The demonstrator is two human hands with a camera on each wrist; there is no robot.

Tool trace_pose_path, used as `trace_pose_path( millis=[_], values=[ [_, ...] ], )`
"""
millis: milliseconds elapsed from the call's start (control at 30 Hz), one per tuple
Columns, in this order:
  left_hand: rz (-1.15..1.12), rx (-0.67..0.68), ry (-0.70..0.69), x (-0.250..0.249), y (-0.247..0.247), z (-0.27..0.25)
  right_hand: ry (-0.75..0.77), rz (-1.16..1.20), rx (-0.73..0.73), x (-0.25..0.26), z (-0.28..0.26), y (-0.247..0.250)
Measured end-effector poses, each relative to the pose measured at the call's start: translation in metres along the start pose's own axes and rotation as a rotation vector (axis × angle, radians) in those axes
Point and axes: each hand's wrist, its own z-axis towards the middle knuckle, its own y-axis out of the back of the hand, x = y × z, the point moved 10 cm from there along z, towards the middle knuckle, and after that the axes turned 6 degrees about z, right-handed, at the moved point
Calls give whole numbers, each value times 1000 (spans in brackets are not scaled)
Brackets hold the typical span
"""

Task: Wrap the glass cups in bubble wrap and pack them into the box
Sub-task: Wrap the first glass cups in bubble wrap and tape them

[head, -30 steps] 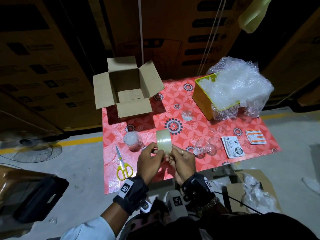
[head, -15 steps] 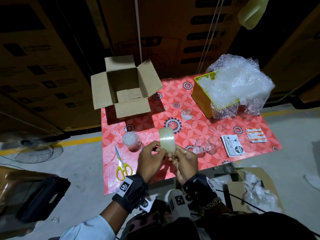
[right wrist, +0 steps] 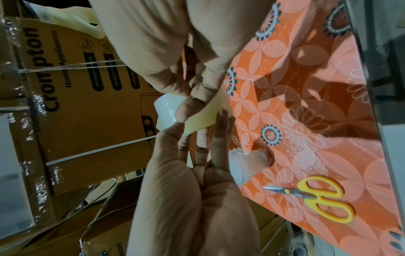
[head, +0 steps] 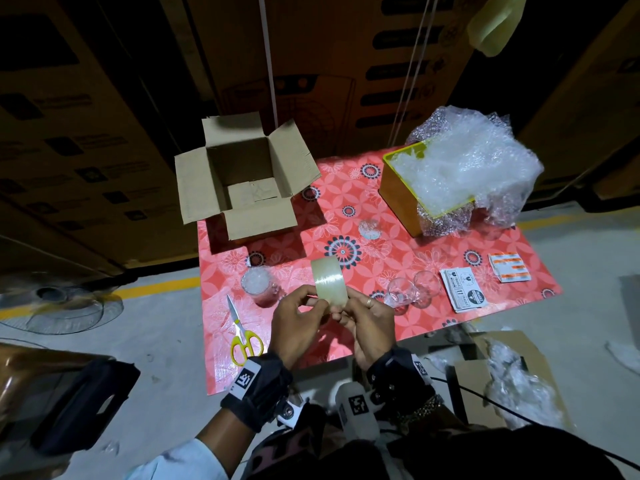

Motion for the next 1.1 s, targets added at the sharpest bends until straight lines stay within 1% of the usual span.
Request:
trace_pose_path(
  millis=[67,100,133,200,267,300,333,467,633,733,867,1033,1100],
  values=[
    [-25,-1,6,0,2,0,46,-88,36,10,-3,-3],
    [-33,-5,7,-2,4,0,99,-164,56,18,-5,-4],
    [-43,-11,14,-2,6,1,185,-257,77,28,-6,-5],
    [-72,-25,30,-4,11,2,459,-476,145,53,-12,-9],
    [-60,-16,18,-7,14,4,736,-684,241,66,-23,-19],
    [-44,-4,8,-9,15,4,833,-747,277,68,-27,-22],
    [-33,6,-1,-10,15,5,886,-776,296,68,-29,-24],
    [25,30,-20,-11,15,5,940,-793,303,71,-29,-26],
    [55,36,-14,-8,14,3,1004,-891,295,74,-30,-30],
    [80,27,-4,-7,15,2,996,-936,299,71,-27,-33],
    [72,28,9,-8,15,1,955,-1030,358,62,-23,-41],
    [56,23,23,-12,13,-1,920,-1252,297,53,-17,-42],
    [53,22,34,-13,12,-1,898,-1291,310,49,-14,-43]
  ],
)
